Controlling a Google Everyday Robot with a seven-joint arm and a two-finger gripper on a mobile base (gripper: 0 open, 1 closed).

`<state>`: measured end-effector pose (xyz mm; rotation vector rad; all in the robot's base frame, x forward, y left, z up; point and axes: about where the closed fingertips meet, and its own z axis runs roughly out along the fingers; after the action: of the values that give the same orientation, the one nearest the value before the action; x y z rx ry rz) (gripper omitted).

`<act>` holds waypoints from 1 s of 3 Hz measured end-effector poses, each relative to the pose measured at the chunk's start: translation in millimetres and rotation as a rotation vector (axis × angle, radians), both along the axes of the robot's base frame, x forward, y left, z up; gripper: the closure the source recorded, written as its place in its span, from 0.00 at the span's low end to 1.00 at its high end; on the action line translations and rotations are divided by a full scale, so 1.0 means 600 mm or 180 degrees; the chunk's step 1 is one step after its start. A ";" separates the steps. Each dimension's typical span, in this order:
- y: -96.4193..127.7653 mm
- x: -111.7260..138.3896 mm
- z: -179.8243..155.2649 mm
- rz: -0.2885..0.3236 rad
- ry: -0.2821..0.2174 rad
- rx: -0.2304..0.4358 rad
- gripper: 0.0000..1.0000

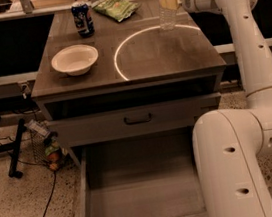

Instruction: Place water bottle into middle drawer

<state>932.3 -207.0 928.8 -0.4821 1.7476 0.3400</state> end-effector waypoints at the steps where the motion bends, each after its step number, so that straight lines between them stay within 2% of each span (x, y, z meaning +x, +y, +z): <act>1: -0.042 -0.014 0.017 -0.0095 -0.0029 0.0023 0.81; 2: -0.066 -0.040 0.037 -0.0045 -0.0045 -0.0039 1.00; 3: -0.110 -0.119 0.080 0.0164 -0.0006 -0.0194 1.00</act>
Offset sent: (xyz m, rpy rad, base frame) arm -0.0566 -0.0632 0.0393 -0.0378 -0.0289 -0.0035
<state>861.2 -273.1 976.7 -0.5721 1.7500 0.3234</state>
